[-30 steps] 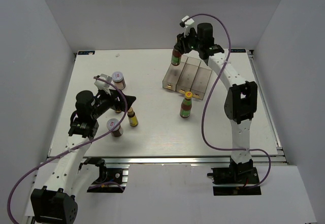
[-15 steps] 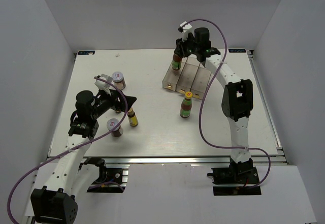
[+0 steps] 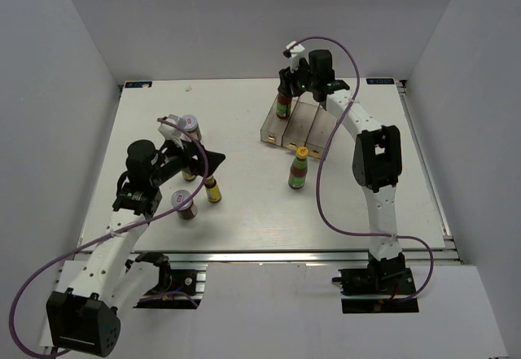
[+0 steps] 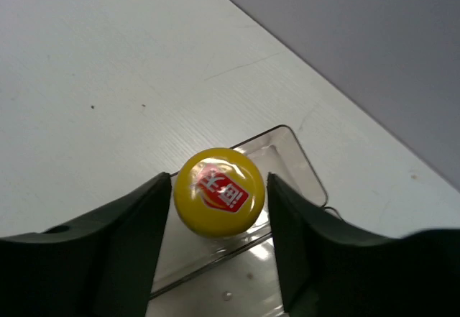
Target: Organize the condiment bottles
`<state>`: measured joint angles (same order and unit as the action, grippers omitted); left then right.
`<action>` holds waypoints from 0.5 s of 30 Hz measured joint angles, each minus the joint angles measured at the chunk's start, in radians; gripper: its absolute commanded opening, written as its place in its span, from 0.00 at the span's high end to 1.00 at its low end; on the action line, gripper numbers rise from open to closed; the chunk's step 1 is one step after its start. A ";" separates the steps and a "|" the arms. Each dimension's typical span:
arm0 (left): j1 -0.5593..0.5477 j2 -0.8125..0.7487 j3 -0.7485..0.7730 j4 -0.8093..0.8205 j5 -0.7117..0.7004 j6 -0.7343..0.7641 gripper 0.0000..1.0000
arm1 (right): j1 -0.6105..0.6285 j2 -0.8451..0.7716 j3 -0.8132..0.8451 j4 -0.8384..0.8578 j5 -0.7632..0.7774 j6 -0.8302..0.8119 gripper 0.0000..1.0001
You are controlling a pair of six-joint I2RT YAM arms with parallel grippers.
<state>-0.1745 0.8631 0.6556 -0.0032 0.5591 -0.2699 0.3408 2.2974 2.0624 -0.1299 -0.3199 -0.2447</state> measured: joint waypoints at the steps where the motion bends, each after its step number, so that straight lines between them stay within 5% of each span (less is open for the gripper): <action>1: -0.021 0.012 0.016 -0.003 -0.013 -0.001 0.02 | 0.000 0.000 0.000 0.000 0.001 0.000 0.26; 4: -0.143 0.057 0.093 -0.037 -0.092 0.000 0.02 | 0.000 -0.002 0.000 0.027 0.005 -0.003 0.11; 11: -0.525 0.242 0.324 -0.103 -0.348 -0.001 0.02 | 0.000 -0.085 -0.023 0.006 0.016 0.001 0.12; 13: -0.604 0.293 0.368 -0.122 -0.432 -0.003 0.04 | 0.000 -0.150 -0.052 -0.001 0.033 0.006 0.21; 15: -0.673 0.345 0.408 -0.141 -0.531 -0.007 0.05 | -0.003 -0.230 -0.090 -0.007 0.046 0.023 0.57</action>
<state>-0.8471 1.2083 1.0634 -0.1444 0.0277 -0.2768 0.3374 2.0670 1.9724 -0.1371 -0.2737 -0.2222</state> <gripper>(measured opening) 0.959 0.656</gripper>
